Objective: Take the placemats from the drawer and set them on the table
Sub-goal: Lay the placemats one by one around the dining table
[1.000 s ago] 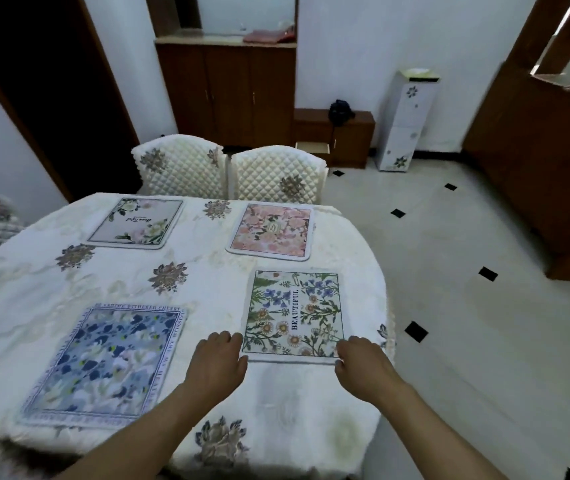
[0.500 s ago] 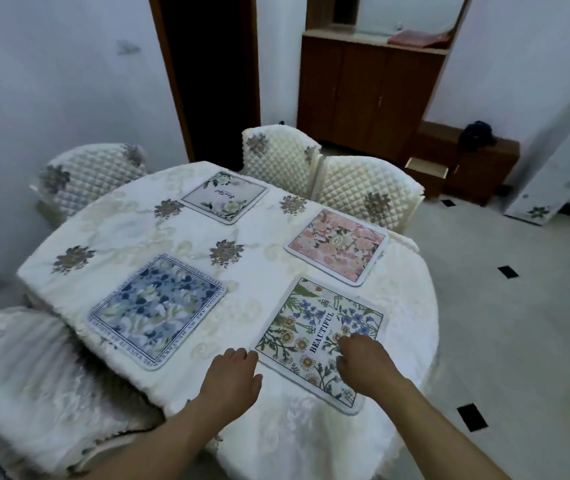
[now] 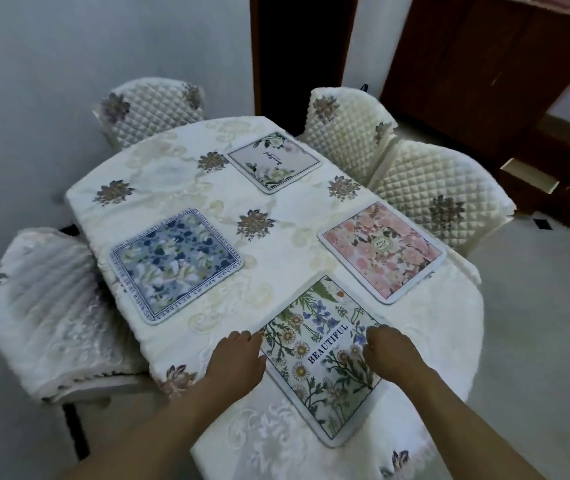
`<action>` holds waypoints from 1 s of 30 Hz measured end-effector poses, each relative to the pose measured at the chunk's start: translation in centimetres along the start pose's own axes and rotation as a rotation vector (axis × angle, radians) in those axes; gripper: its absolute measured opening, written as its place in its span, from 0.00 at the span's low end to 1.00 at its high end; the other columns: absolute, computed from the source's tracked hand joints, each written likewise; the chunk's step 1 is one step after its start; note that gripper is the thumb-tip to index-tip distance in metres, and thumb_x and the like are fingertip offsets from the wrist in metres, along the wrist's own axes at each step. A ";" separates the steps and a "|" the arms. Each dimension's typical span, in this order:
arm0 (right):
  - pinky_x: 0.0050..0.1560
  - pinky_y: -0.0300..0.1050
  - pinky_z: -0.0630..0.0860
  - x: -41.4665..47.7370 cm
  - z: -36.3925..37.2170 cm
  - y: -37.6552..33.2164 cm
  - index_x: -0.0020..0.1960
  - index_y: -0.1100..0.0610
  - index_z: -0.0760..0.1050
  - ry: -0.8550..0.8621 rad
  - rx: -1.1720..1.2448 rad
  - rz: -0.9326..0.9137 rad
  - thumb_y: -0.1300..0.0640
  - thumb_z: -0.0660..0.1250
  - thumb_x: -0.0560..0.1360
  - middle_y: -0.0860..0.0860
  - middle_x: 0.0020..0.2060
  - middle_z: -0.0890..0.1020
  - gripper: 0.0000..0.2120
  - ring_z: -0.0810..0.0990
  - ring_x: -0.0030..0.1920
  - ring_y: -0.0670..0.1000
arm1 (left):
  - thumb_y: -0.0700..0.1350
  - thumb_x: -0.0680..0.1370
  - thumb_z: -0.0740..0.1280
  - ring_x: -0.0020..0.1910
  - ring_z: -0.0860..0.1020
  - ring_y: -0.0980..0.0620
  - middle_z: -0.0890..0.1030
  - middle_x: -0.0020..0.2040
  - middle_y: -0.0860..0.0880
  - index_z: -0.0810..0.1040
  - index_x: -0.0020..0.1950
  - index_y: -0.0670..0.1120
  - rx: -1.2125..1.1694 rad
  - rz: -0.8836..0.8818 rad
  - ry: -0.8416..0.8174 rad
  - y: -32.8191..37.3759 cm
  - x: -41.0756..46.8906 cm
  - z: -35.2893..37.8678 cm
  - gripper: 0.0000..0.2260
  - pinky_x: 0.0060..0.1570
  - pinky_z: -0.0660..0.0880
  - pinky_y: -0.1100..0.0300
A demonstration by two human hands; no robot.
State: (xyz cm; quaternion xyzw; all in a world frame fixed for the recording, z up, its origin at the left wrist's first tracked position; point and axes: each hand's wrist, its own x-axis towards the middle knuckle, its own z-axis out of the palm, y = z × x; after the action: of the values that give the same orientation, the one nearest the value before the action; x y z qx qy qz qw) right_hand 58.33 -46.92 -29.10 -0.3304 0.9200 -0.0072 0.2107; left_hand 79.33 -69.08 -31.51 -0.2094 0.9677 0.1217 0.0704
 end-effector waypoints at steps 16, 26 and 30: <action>0.42 0.47 0.70 12.0 1.8 10.1 0.58 0.64 0.68 -0.170 0.059 -0.188 0.57 0.65 0.74 0.63 0.52 0.75 0.16 0.78 0.51 0.64 | 0.47 0.76 0.64 0.44 0.77 0.45 0.76 0.41 0.47 0.70 0.47 0.42 -0.554 -0.972 0.006 14.5 -3.9 9.2 0.09 0.40 0.70 0.55; 0.43 0.44 0.68 11.5 2.4 10.5 0.45 0.61 0.67 -0.192 0.262 -0.159 0.64 0.60 0.76 0.64 0.49 0.80 0.02 0.80 0.51 0.62 | 0.48 0.74 0.69 0.38 0.79 0.45 0.78 0.35 0.44 0.77 0.41 0.39 -0.914 -1.377 0.213 16.0 -1.9 10.0 0.12 0.34 0.67 0.58; 0.42 0.44 0.68 10.5 2.2 10.7 0.45 0.59 0.67 -0.145 0.247 -0.215 0.62 0.58 0.78 0.62 0.47 0.81 0.03 0.80 0.50 0.62 | 0.44 0.76 0.67 0.41 0.78 0.46 0.78 0.37 0.47 0.78 0.39 0.44 -0.846 -1.290 0.201 17.0 -2.0 9.3 0.07 0.40 0.68 0.59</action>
State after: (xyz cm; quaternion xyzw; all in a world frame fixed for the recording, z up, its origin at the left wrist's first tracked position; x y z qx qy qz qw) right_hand 45.48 -44.68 -36.71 -0.3981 0.8538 -0.1190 0.3136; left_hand 74.77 -50.78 -36.57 -0.7502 0.5275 0.3960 -0.0467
